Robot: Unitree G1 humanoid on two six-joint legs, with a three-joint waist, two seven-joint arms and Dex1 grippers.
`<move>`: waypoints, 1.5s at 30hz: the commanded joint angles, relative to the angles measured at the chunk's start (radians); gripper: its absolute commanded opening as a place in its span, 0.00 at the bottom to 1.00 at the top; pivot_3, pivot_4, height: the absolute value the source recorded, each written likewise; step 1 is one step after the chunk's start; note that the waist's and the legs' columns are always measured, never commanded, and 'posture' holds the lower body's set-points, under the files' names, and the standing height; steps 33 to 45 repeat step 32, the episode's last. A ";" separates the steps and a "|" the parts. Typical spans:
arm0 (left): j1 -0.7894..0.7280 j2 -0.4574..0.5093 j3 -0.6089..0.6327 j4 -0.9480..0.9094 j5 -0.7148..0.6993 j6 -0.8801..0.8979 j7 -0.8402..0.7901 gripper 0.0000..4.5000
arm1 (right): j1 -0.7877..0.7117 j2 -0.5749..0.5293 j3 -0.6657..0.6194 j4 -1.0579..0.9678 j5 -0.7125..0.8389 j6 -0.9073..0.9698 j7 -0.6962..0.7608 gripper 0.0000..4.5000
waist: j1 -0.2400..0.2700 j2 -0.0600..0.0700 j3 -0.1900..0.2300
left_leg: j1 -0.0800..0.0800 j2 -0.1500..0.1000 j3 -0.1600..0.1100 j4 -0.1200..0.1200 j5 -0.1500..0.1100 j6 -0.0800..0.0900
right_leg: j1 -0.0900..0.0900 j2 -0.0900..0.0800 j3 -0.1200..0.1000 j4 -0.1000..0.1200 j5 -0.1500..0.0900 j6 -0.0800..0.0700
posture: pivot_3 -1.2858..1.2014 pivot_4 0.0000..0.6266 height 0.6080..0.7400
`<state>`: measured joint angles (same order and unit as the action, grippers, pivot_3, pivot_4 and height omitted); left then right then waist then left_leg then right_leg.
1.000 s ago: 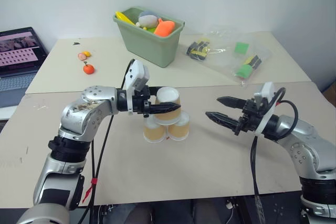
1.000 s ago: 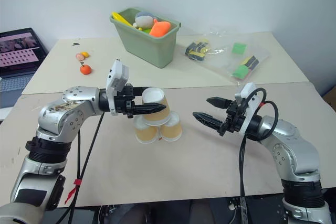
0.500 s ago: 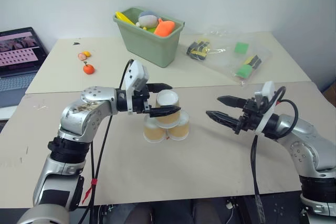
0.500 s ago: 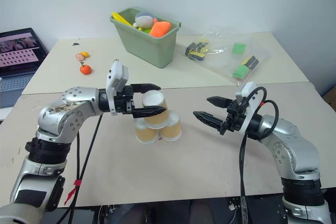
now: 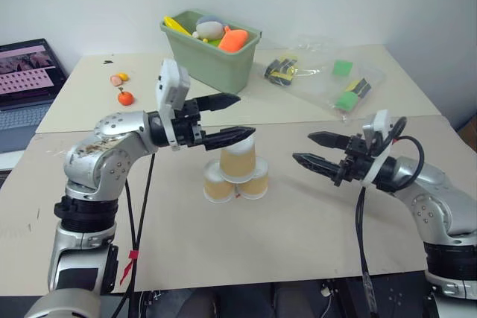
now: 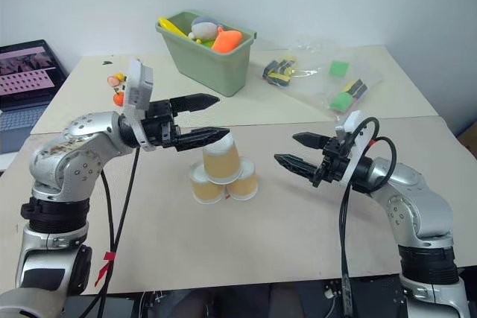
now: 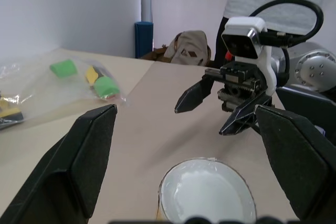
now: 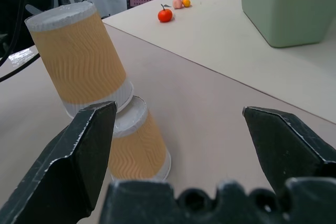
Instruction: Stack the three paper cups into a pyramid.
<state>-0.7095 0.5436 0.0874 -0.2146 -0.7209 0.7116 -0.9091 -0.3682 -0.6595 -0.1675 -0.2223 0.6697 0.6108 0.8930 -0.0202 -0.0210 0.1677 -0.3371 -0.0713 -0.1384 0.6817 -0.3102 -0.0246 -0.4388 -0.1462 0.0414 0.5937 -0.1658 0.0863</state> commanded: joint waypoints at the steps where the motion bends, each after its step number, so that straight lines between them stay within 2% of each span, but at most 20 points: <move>1: -0.028 -0.004 0.131 -0.037 -0.063 0.007 0.111 1.00 | -0.023 -0.011 -0.011 -0.006 -0.004 -0.024 0.010 1.00 | 0.000 0.000 0.000 | 0.000 0.000 0.000 0.000 0.000 0.000 | 0.000 0.000 0.000 0.000 0.000 0.000 | 0.52 0.24 1.00; 9: 0.186 -0.001 0.363 -0.062 -0.089 0.037 0.367 1.00 | 0.020 -0.101 -0.147 0.099 -0.034 -0.062 0.021 1.00 | 0.003 0.000 0.000 | 0.000 0.000 0.000 0.000 0.001 -0.002 | 0.000 0.000 0.000 0.000 0.000 0.000 | 0.52 0.24 1.00; 15: 0.293 -0.048 0.417 -0.061 -0.062 -0.008 0.493 1.00 | 0.099 -0.078 -0.188 0.131 -0.070 -0.131 -0.010 1.00 | 0.010 0.000 0.000 | 0.000 0.000 0.000 0.000 0.000 -0.001 | 0.000 0.000 0.000 0.000 0.000 0.000 | 0.52 0.24 1.00; 20: 0.372 -0.130 0.415 0.113 0.093 -0.141 0.625 1.00 | 0.087 0.053 -0.152 0.227 -0.242 -0.307 -0.222 1.00 | 0.000 -0.001 -0.002 | 0.003 0.000 0.003 0.000 0.001 -0.001 | 0.002 0.000 0.002 -0.001 0.001 -0.001 | 0.52 0.24 1.00; 26: 0.510 -0.171 0.323 0.116 0.215 -0.238 0.623 1.00 | 0.063 0.137 -0.210 0.255 -0.265 -0.360 -0.378 1.00 | 0.004 0.000 -0.002 | 0.002 0.000 0.003 0.000 0.003 -0.005 | 0.000 0.000 0.002 0.000 0.001 -0.002 | 0.52 0.24 1.00; 32: 0.593 -0.213 0.244 0.074 0.290 -0.302 0.635 1.00 | 0.065 0.157 -0.196 0.258 -0.263 -0.365 -0.409 1.00 | 0.008 0.000 -0.002 | 0.001 0.000 0.003 0.000 0.002 -0.004 | 0.000 0.000 0.002 -0.001 0.002 -0.001 | 0.52 0.24 1.00; 45: 0.593 -0.213 0.244 0.074 0.290 -0.302 0.635 1.00 | 0.065 0.157 -0.196 0.258 -0.263 -0.365 -0.409 1.00 | 0.008 0.000 -0.002 | 0.001 0.000 0.003 0.000 0.002 -0.004 | 0.000 0.000 0.002 -0.001 0.002 -0.001 | 0.52 0.24 1.00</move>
